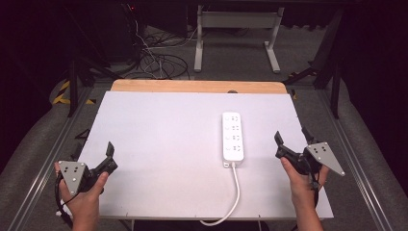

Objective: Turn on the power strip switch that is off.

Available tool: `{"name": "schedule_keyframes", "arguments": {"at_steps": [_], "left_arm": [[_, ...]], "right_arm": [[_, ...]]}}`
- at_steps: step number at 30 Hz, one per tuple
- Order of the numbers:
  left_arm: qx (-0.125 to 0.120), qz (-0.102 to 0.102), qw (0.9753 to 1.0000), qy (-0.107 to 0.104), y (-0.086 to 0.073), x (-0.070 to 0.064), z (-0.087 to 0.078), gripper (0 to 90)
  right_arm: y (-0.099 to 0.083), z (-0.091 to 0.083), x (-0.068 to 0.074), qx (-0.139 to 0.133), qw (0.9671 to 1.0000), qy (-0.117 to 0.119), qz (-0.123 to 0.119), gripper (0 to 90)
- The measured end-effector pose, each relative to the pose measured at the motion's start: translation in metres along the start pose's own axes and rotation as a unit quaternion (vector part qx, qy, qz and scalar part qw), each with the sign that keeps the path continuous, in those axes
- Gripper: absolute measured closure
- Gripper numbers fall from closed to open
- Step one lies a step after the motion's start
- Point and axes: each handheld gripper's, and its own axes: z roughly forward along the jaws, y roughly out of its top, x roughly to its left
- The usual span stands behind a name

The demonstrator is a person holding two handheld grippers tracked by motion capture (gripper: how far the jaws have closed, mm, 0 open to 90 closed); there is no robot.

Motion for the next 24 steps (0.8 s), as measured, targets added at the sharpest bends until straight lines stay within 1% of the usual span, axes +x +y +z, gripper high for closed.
{"name": "schedule_keyframes", "arguments": {"at_steps": [6,7,11,15,24], "left_arm": [[-0.002,-0.003,1.0,-0.001,0.0001,-0.0009,-0.0001,10.7],[-0.001,-0.001,1.0,-0.001,0.0002,-0.0007,0.0,10.7],[-0.001,-0.002,1.0,-0.004,0.0,-0.0017,0.0002,10.7],[-0.001,-0.002,1.0,-0.004,0.0002,-0.0013,0.0005,10.7],[0.0,-0.002,1.0,-0.004,0.0001,-0.0014,0.0004,10.8]], "right_arm": [[-0.0018,-0.0001,-0.0017,0.001,1.0,0.001,0.005,11.5],[-0.0021,-0.0003,-0.002,0.002,0.9999,-0.001,0.01,11.6],[-0.0024,-0.0019,-0.0052,0.0,0.9999,-0.006,0.015,11.8],[-0.0029,-0.002,-0.0062,0.002,0.9998,-0.01,0.015,11.9],[-0.0038,-0.0019,-0.0069,0.005,0.9999,-0.007,0.015,12.4]]}}
